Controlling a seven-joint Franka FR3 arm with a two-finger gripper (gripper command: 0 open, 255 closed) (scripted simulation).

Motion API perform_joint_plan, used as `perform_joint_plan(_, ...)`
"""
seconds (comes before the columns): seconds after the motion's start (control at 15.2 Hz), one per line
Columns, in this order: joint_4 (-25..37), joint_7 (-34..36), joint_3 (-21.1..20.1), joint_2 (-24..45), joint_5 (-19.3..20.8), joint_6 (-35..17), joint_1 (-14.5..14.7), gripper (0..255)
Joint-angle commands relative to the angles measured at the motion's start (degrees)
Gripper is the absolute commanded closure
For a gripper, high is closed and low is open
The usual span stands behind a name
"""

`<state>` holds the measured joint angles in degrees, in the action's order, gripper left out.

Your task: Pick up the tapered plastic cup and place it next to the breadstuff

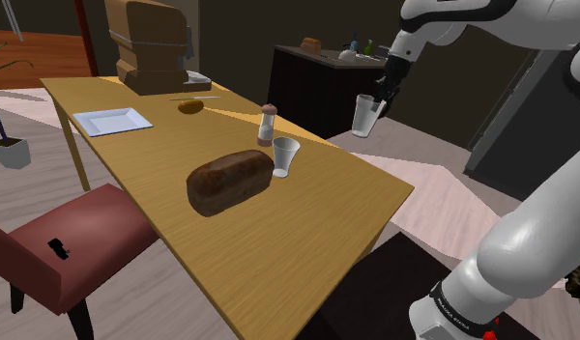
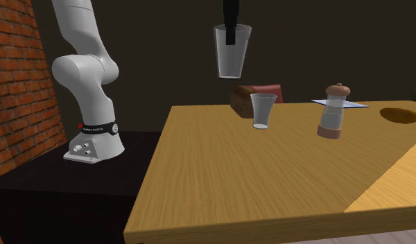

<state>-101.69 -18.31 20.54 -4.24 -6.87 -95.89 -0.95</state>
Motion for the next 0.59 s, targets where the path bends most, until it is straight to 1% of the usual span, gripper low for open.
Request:
perform_joint_plan(0.0,-2.2,3.0,-1.6,-1.9,0.4,-0.8,1.3,255)
perform_joint_plan(0.53,-6.9,14.4,-8.4,-5.8,0.4,-3.3,6.0,255)
